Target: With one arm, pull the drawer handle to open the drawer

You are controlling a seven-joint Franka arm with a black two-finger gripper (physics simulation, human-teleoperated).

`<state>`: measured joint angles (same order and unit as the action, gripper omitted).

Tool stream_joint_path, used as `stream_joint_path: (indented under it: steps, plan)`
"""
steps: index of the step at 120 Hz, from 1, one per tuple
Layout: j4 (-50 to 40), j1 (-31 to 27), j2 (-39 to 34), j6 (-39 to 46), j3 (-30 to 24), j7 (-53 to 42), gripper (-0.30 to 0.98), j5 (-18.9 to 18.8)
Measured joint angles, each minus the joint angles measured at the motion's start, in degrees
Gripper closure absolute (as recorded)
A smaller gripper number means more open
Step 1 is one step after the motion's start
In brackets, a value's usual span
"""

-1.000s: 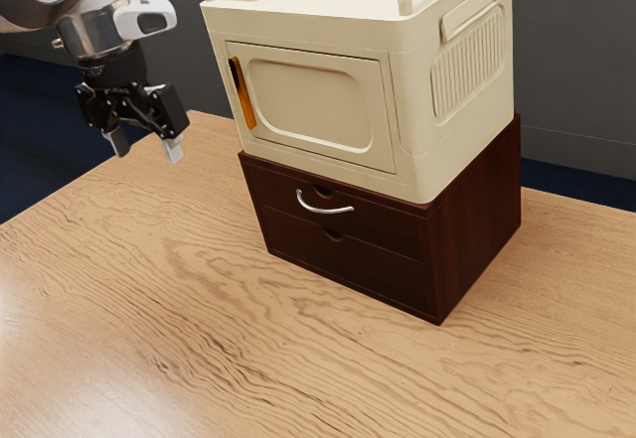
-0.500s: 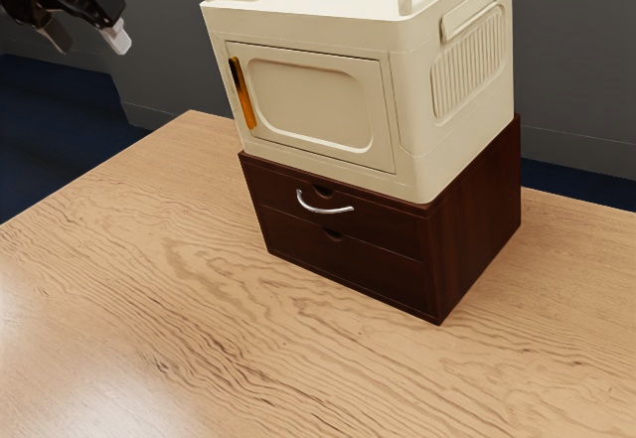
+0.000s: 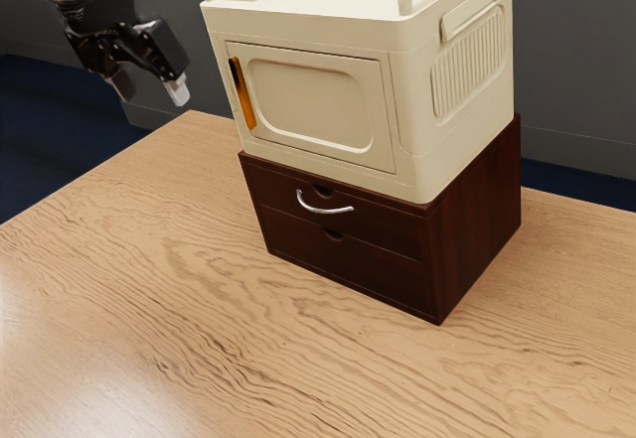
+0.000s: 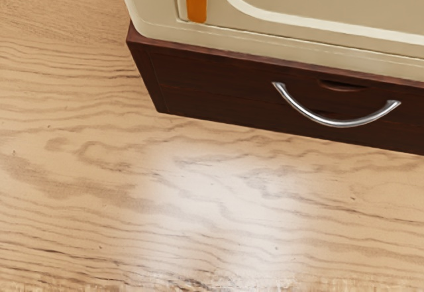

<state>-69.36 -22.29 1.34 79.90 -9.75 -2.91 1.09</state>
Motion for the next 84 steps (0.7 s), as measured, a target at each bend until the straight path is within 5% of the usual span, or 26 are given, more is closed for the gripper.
stream_joint_path:
  steps: [41,60,84]
  plan:
    - [-44.1,1.1,-29.6,13.2,0.5,0.8,0.0,0.5]
    - [-50.8,4.6,-33.4,14.2,1.2,-2.0,0.0,3.2]
    - [-53.0,4.7,-31.8,20.4,-0.6,-23.0,0.0,2.3]
